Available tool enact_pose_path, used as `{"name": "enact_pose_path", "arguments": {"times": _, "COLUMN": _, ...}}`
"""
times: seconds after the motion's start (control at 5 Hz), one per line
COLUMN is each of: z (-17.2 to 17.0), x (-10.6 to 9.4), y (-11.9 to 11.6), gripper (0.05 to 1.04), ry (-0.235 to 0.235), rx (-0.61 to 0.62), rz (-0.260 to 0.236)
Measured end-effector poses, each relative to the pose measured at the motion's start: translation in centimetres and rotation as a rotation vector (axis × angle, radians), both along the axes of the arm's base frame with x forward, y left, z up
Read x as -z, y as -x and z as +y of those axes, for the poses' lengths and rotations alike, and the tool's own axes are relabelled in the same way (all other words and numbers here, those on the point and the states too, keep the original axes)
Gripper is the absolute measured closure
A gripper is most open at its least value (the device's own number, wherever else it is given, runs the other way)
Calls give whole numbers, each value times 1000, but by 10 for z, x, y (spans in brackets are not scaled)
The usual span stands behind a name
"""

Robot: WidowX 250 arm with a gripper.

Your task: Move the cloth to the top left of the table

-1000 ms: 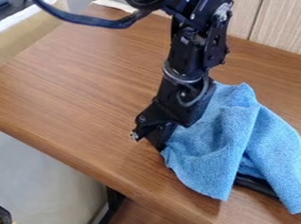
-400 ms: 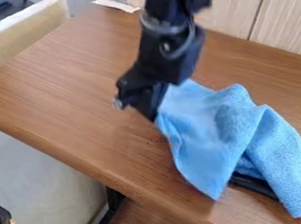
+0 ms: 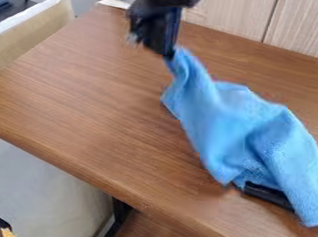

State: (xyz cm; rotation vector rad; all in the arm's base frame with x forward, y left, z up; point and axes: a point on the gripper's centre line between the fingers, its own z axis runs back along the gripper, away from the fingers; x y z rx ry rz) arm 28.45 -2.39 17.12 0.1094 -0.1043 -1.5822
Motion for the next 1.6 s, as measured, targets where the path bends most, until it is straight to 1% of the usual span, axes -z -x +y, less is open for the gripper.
{"name": "enact_pose_path", "arguments": {"times": 0.2, "z": 0, "x": 5, "y": -36, "gripper": 1015, "ry": -1, "rx": 7, "rz": 16}}
{"name": "enact_pose_path", "arguments": {"times": 0.4, "z": -3, "x": 22, "y": -68, "gripper": 1015, "ry": -10, "rx": 14, "rz": 46}}
{"name": "enact_pose_path", "arguments": {"times": 0.6, "z": 1, "x": 35, "y": -89, "gripper": 1015, "ry": 19, "rx": -18, "rz": 43}}
{"name": "enact_pose_path", "arguments": {"times": 0.8, "z": 9, "x": 49, "y": -107, "gripper": 1015, "ry": 26, "rx": -31, "rz": 18}}
{"name": "enact_pose_path", "arguments": {"times": 1.0, "z": 8, "x": 65, "y": -124, "gripper": 1015, "ry": 31, "rx": -29, "rz": 5}}
{"name": "enact_pose_path", "arguments": {"times": 1.2, "z": 4, "x": 74, "y": -132, "gripper": 1016, "ry": 46, "rx": -17, "rz": -21}}
{"name": "enact_pose_path", "arguments": {"times": 1.4, "z": 0, "x": 88, "y": -138, "gripper": 1016, "ry": 48, "rx": 0, "rz": -19}}
{"name": "enact_pose_path", "arguments": {"times": 1.6, "z": -2, "x": 92, "y": -142, "gripper": 999, "ry": 56, "rx": 6, "rz": -17}}
